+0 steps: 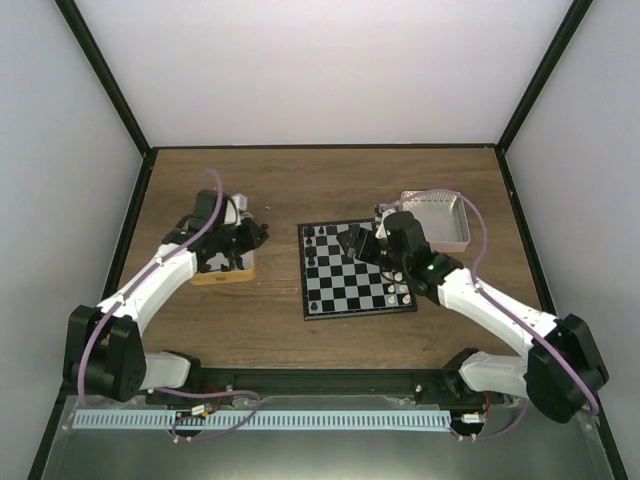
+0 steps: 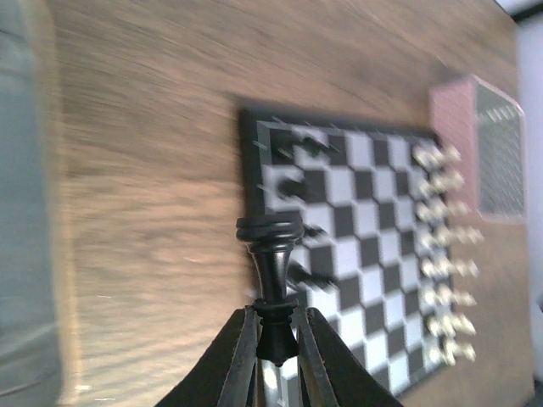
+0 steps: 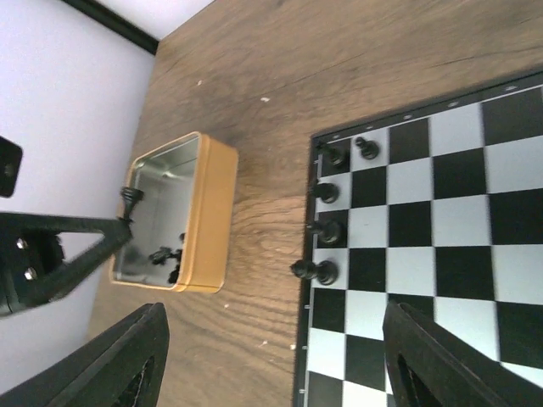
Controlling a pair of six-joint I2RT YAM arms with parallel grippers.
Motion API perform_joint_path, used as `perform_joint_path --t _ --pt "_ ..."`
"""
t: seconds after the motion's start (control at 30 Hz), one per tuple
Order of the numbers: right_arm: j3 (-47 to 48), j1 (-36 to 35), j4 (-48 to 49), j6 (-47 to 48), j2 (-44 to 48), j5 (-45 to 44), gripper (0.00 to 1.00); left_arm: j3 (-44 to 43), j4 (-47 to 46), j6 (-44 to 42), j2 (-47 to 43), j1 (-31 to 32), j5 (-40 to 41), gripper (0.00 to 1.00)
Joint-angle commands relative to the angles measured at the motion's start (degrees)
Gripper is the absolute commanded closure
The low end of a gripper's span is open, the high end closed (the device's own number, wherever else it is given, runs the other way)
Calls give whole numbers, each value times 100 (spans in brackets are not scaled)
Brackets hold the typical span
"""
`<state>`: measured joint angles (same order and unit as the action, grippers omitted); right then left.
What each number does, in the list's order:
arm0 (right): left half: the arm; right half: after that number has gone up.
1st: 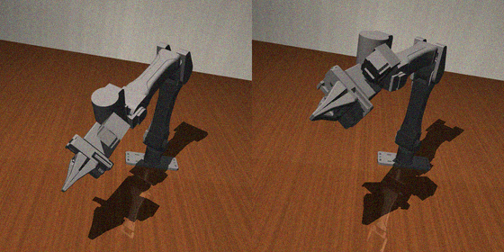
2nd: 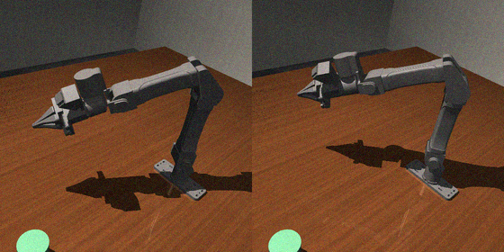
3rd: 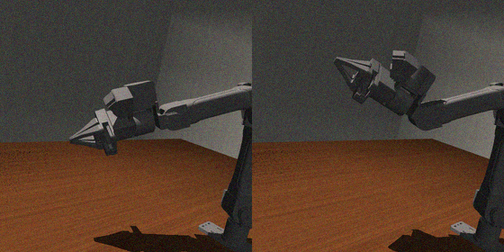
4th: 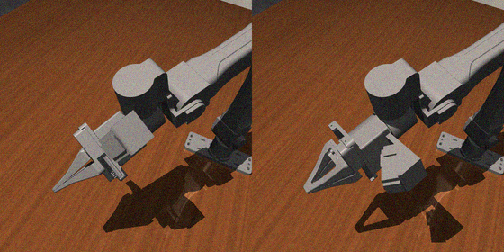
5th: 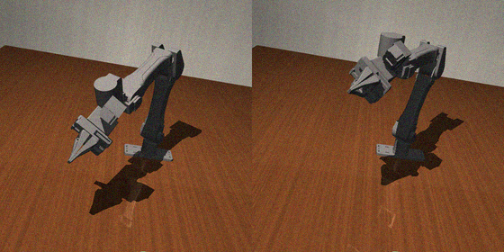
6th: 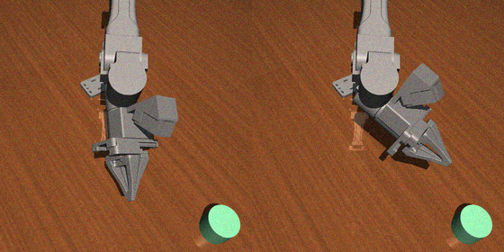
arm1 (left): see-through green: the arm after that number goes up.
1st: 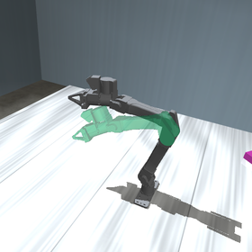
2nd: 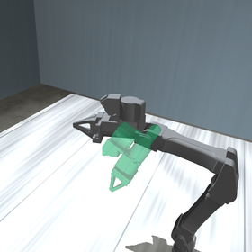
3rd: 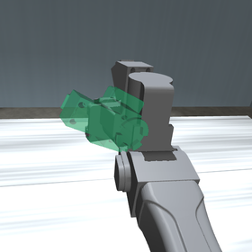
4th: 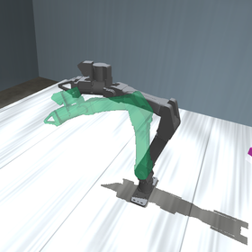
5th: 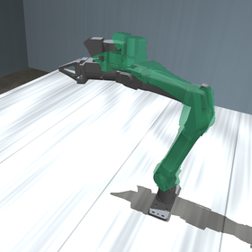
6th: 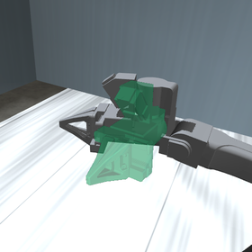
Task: Set up the chess pieces on the board
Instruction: Place the chess piece on the chessboard.
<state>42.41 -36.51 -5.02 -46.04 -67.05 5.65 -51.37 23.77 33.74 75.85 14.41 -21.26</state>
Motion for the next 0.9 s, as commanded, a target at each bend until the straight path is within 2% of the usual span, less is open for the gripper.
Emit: perform_joint_path --t 0.0,0.13,0.27,0.5,0.6,0.87 --pt "481 349 495 117 -293 1735 28 -147 -271 -633 -117 776 -503 85" --pt "655 513 573 139 -450 2331 24 -115 -802 -905 -184 1378 -625 85" --pt "626 557 726 38 -508 2750 23 -82 -1220 -1012 -164 1639 -1064 85" --pt "494 557 1147 -276 -677 3328 25 -161 -1357 -1360 -168 1960 -1474 85" --pt "524 557 1248 -332 -803 3546 29 -171 -1366 -1451 -181 2010 -1649 85" --pt "324 557 1527 -600 -886 3703 56 -162 -1291 -1654 -249 2022 -1882 85"
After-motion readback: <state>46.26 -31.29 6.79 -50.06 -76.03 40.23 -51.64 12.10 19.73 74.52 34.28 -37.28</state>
